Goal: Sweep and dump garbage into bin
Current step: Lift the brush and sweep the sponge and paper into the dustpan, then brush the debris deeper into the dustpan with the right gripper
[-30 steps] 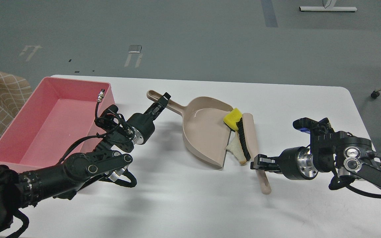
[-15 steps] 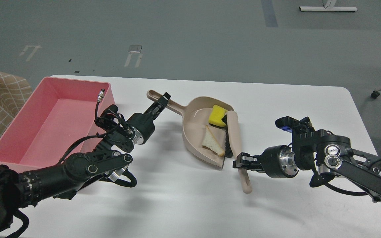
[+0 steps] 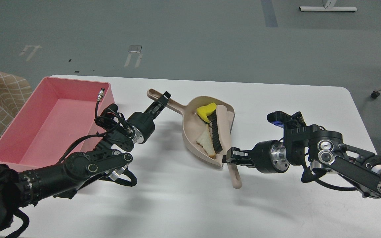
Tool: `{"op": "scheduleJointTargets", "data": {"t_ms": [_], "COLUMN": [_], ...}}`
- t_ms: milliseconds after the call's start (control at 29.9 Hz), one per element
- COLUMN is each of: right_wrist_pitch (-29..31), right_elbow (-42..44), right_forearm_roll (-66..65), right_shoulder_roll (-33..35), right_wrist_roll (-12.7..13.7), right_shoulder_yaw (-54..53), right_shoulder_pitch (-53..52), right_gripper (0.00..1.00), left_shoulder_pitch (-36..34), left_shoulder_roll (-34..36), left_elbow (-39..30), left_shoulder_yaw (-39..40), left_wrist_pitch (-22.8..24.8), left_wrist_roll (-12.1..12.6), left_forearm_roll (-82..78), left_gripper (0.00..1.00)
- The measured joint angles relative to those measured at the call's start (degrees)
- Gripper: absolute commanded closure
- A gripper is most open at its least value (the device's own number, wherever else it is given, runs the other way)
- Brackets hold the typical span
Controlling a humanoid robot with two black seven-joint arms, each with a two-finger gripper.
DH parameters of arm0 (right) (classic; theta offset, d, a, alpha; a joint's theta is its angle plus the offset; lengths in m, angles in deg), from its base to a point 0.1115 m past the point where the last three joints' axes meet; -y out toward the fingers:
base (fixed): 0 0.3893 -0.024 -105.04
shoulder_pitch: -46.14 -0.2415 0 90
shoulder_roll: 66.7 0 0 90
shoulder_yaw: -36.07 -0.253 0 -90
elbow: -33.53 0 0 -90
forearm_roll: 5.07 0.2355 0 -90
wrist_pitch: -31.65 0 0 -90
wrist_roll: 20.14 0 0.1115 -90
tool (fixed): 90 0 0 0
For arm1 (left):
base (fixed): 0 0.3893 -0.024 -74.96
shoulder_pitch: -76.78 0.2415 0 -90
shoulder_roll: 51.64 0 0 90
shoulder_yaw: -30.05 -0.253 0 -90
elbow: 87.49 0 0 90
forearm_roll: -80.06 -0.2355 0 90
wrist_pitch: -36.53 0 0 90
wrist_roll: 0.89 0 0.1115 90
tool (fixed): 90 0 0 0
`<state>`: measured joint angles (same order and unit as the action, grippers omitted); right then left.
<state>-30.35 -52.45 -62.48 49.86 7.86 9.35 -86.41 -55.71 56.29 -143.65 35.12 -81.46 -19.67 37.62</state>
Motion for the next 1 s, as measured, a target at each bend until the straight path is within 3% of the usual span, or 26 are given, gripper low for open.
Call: {"op": "scheduleJointTargets", "data": {"t_ms": [1003], "right_wrist_pitch": [0.0], "right_elbow": [-5.0], "right_forearm_roll": [3.4], "right_shoulder_roll": [8.8], "right_wrist_roll": [0.0], "right_shoulder_yaw": [-4.2], "right_shoulder_pitch": [-2.0], "right_gripper": [0.99], "left_shoulder_pitch": [0.0], "left_shoulder_roll": [0.1], "left_elbow": [-0.7], "left_shoulder_yaw": [0.7], "left_wrist_pitch": [0.0], "left_wrist_roll": [-0.2], "left_forearm_roll": [8.5], "left_gripper": [1.0]}}
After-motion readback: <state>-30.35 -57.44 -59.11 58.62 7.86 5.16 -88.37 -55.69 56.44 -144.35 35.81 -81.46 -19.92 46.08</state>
